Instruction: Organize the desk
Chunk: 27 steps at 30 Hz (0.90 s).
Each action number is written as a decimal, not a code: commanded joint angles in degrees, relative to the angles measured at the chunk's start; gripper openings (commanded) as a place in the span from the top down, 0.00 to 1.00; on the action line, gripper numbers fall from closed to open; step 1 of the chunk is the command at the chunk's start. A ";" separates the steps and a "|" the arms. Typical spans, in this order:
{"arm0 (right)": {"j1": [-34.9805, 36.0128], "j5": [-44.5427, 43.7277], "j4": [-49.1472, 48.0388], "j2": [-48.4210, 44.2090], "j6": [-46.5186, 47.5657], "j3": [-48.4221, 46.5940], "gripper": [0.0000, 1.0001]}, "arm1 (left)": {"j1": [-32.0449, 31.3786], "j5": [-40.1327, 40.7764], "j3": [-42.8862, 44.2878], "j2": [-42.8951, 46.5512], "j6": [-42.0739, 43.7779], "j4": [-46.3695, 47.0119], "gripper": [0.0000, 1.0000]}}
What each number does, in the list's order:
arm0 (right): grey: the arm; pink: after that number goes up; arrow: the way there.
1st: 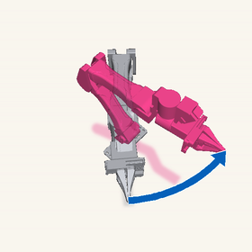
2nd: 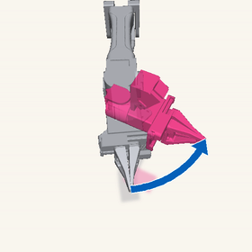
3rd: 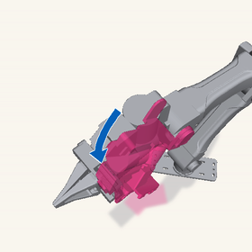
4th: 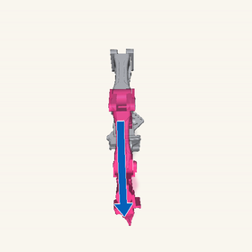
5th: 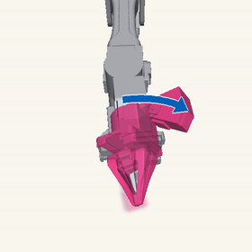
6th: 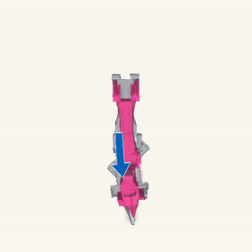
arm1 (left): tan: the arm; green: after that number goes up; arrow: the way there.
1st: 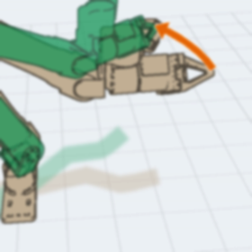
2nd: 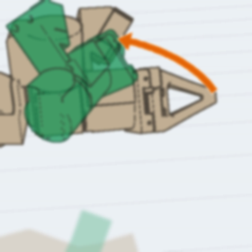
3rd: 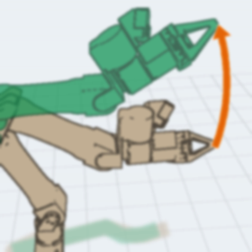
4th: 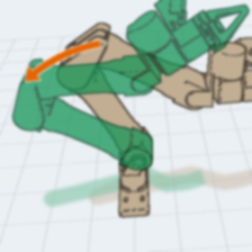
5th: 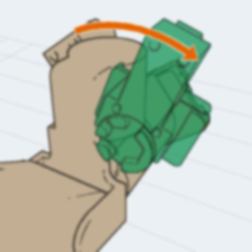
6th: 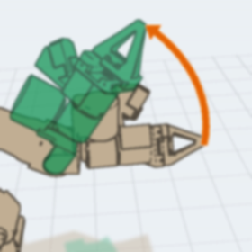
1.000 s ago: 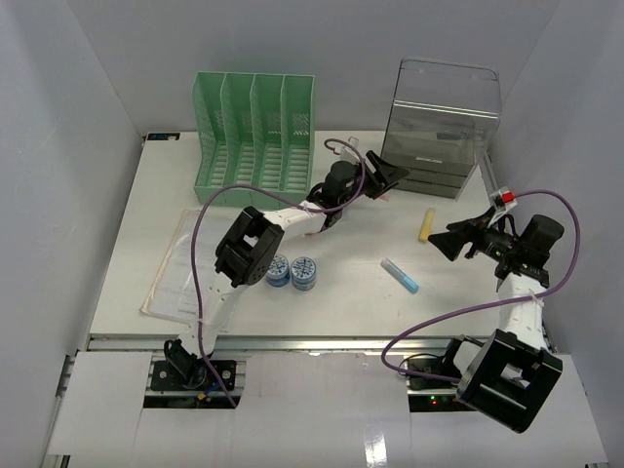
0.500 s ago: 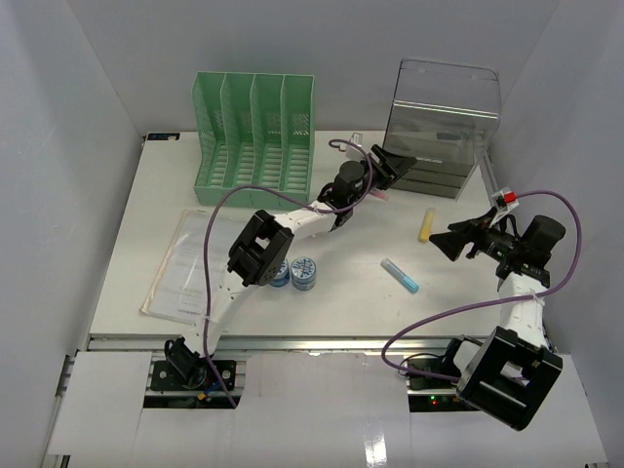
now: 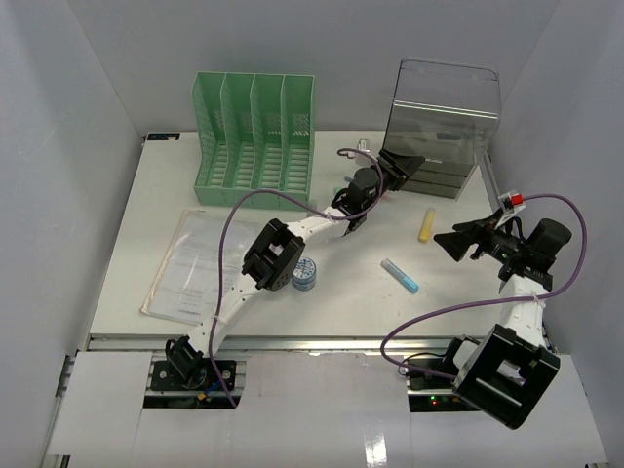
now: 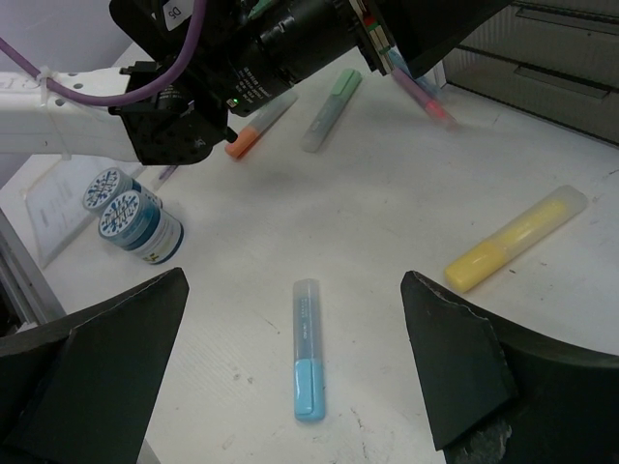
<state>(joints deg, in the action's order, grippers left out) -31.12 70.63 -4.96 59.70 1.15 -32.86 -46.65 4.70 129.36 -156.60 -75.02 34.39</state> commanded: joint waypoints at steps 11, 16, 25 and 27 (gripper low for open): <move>-2.71 3.38 -5.68 -1.08 -5.37 1.31 0.02 | -0.46 6.11 9.42 -3.54 -5.05 -2.57 0.51; -3.31 3.64 -7.44 -1.73 -6.78 2.04 0.02 | -0.46 6.64 11.78 -4.41 -5.61 -3.20 0.54; -3.90 3.57 -8.36 -1.78 -7.70 2.52 0.02 | -0.46 6.06 12.61 -5.38 -7.30 -3.27 0.68; -4.00 3.61 -8.52 -1.84 -7.86 2.60 0.02 | -0.46 5.76 12.70 -5.47 -7.37 -3.13 0.73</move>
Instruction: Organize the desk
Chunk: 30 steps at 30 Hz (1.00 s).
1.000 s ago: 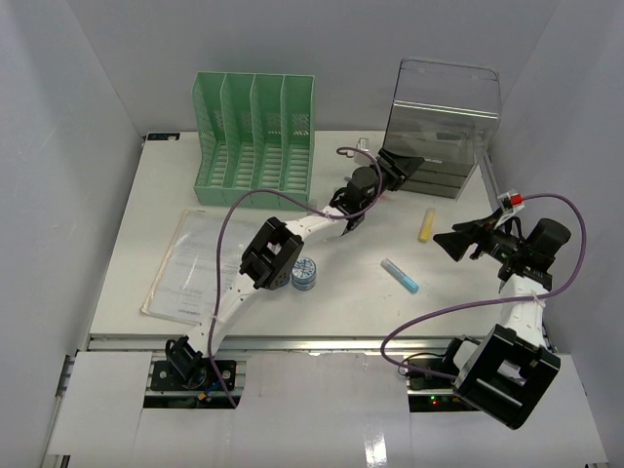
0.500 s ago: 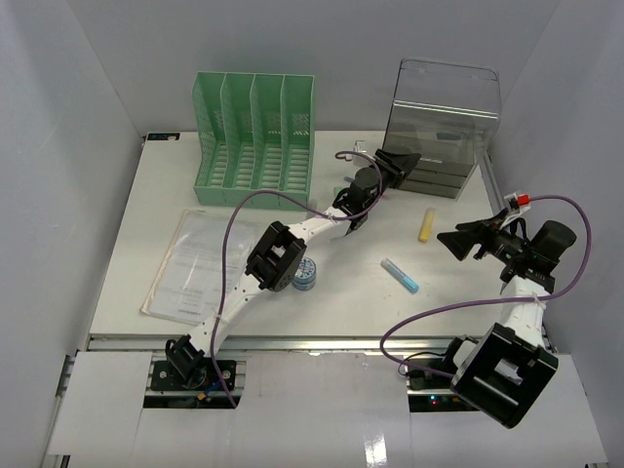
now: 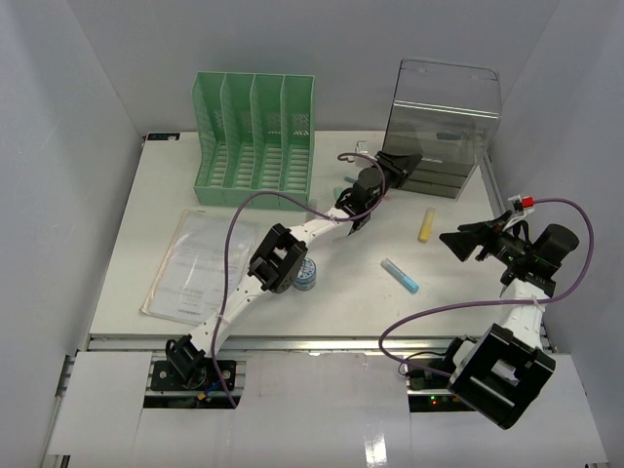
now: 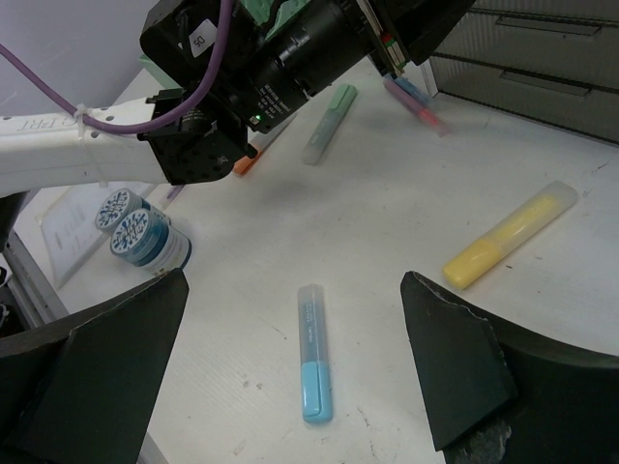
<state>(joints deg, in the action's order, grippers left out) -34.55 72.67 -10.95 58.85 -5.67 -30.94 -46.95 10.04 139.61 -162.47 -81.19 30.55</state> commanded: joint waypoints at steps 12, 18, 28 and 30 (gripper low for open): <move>-0.79 2.04 -3.02 -2.69 -0.65 1.41 0.02 | 0.01 -2.66 -2.58 6.20 2.97 2.49 0.97; -0.77 0.51 -1.16 -4.91 2.65 1.28 0.02 | -0.10 -6.43 -16.87 15.65 7.05 8.54 1.00; -0.28 -0.14 4.10 0.02 1.10 -9.12 0.02 | -0.91 -9.69 -39.73 33.23 11.27 18.16 1.00; -0.01 0.02 2.43 0.75 -2.15 -10.18 0.02 | -0.98 -9.95 -41.78 34.88 11.21 19.00 1.00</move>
<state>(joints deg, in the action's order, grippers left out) -34.88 71.88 -6.12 58.20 -2.42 -36.23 -47.32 3.11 101.52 -135.45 -72.43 42.95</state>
